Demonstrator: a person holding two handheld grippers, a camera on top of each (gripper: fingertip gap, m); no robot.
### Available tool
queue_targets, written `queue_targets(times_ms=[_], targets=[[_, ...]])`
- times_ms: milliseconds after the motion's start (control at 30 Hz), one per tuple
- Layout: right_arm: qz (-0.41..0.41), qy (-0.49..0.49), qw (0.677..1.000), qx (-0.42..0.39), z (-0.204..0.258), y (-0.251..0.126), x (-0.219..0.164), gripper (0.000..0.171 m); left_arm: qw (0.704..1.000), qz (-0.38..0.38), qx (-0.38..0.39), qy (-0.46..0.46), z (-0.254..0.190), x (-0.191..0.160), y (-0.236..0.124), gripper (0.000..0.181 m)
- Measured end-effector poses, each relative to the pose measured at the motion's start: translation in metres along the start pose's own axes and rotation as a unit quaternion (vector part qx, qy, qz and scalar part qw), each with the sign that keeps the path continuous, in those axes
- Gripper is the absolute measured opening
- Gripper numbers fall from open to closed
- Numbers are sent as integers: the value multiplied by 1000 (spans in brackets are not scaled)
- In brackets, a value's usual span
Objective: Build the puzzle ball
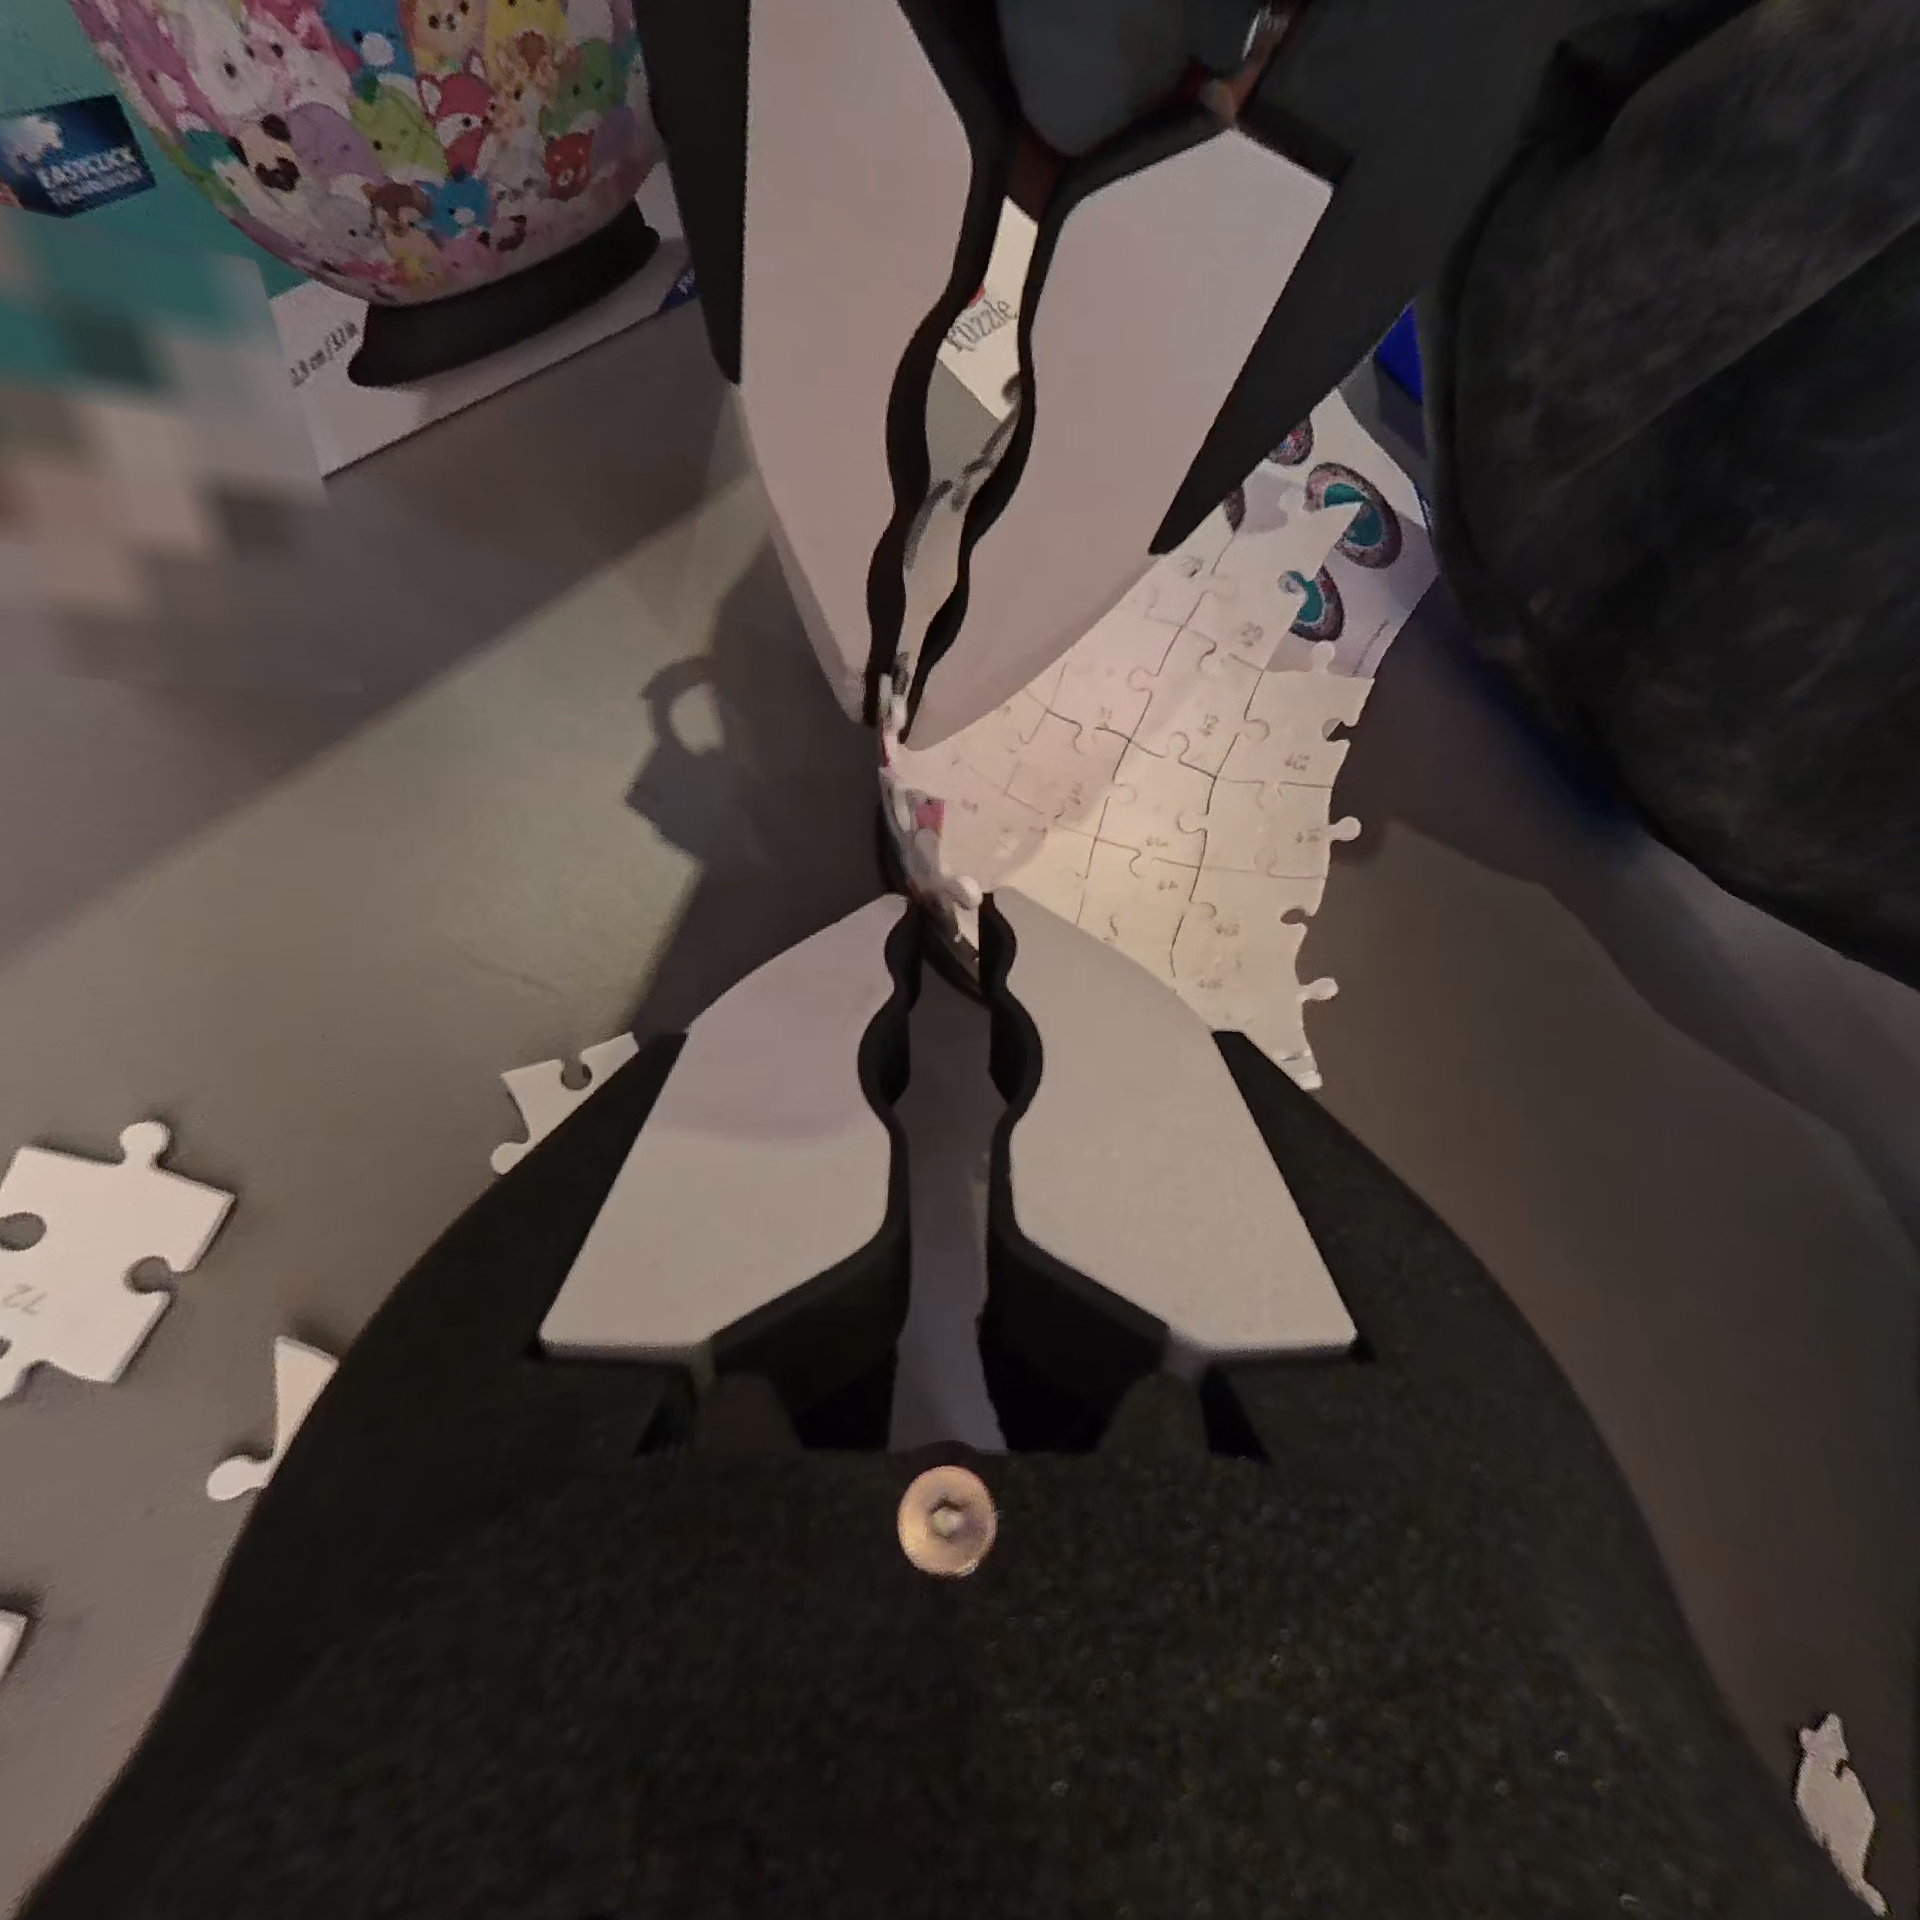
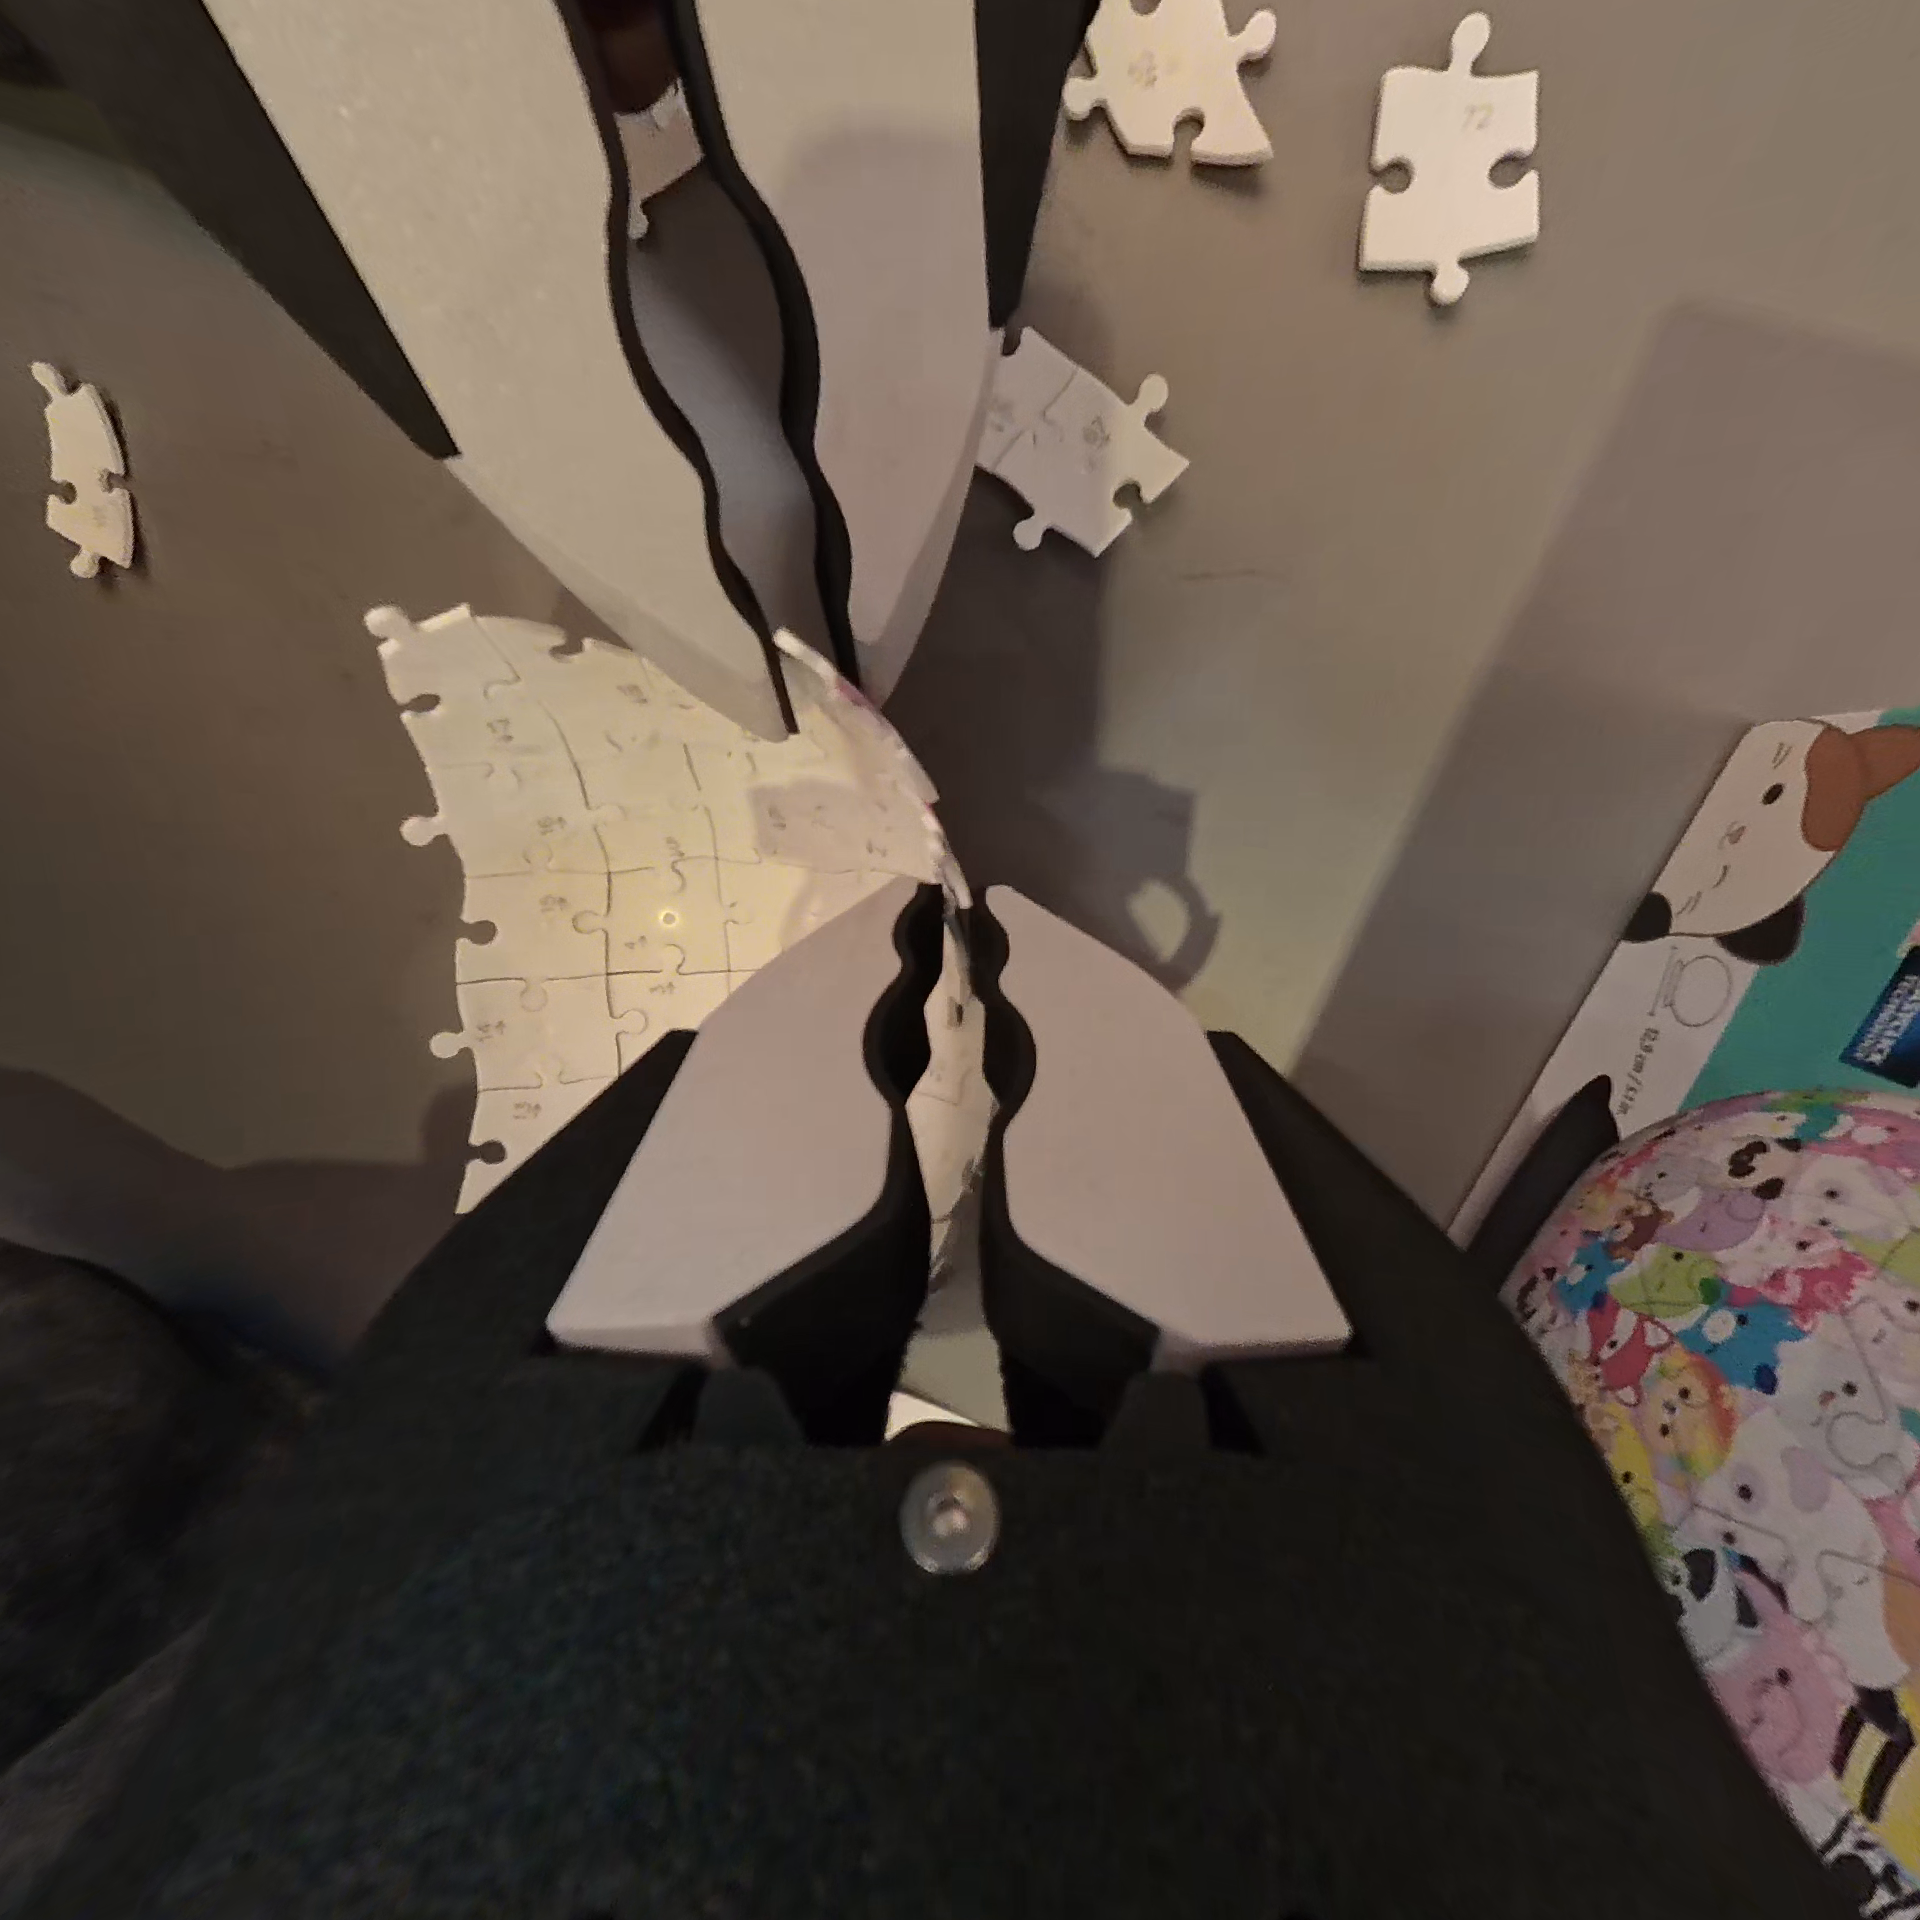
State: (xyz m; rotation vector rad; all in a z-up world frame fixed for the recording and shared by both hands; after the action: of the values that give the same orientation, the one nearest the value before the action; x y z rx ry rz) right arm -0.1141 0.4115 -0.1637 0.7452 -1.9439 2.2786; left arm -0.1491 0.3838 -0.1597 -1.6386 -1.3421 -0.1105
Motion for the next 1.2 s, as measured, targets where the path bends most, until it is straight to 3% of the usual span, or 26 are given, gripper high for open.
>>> queue_targets(times_ms=[267, 433, 667, 800, 933, 1033, 1100, 1200], targets=[[24, -13, 999, -25, -4, -1, -3, 16, 1000, -7, -5, -4, 0, 2, -2, 9], [22, -5, 998, -53, -6, -22, -8, 23, 1000, -2, -6, -4, -1, 1, -3, 10], [73, -17, 997, -35, 1, -22, -15, 25, 1000, -10, -2, -2, -2, 3, -3, 10], [86, -16, 994, -70, -4, -32, -15, 26, 1000, -10, -6, -8, -2, 1, -3, 10], [38, 30, 987, -154, -1, -68, -12, 28, 999, -15, -24, -21, -5, 2, -6, 13], [-63, 108, 961, -245, 13, -99, -6, 30, 998, -20, -47, -33, -10, 8, -12, 21], [-145, 170, 922, -317, 25, -111, -9, 30, 999, -15, -37, -21, -11, 14, -23, 25], [-225, 279, 849, -388, 47, -102, -27, 30, 1000, 2, 5, 27, -10, 37, -43, 31]])
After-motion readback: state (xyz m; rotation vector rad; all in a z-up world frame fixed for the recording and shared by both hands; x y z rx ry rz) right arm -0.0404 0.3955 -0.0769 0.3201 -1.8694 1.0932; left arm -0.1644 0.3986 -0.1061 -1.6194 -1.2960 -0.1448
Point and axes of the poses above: each gripper's, where its closed fingertips meet, y out along the fingers, x out of its top, z = x × y across the jaws, the point moved 1 cm from there along -y, back along the fingers, and after that the axes turned 14 degrees about -y, right-handed, at the moved point
